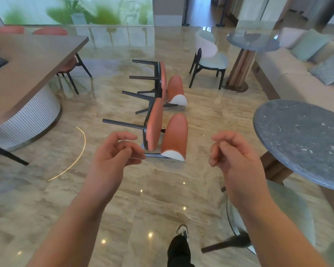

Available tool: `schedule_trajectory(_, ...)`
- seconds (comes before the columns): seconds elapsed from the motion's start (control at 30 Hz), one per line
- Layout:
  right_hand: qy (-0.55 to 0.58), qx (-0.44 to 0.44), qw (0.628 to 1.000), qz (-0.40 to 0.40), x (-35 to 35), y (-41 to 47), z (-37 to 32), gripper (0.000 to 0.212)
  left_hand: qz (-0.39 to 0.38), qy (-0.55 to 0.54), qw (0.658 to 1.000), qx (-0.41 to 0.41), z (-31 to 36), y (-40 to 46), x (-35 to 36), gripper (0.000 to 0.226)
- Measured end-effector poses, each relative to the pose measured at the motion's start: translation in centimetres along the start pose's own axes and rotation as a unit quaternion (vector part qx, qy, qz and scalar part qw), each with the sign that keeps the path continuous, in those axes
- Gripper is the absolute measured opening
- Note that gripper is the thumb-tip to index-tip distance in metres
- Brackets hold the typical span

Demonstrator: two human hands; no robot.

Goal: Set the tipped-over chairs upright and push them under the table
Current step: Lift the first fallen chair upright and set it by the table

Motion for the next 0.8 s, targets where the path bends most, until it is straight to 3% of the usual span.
schedule_trajectory(0.37,-0.029,0.023,0.999,-0.006,-4.7,19.4,-1.7,0.025,-0.020,0.017,1.000,-0.001,-6.7,16.6,9.4,0.037)
schedule_trajectory(0.63,-0.040,0.061,0.997,-0.015,-4.7,30.4,-0.4,0.025,0.007,0.020,0.999,-0.037,-13.1,25.6,11.2,0.040)
schedule_trajectory(0.8,-0.038,0.096,0.995,0.018,-5.0,39.5,1.4,0.038,-0.008,0.038,0.998,-0.057,-18.6,34.2,12.7,0.038)
Point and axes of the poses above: each hand's wrist, its own y-axis towards the middle knuckle, its own x-axis out of the palm, z = x × y, the point moved 5 cm from there along y, towards the middle knuckle, and after that the axes turned 13 degrees about x, right-handed, at the moved point
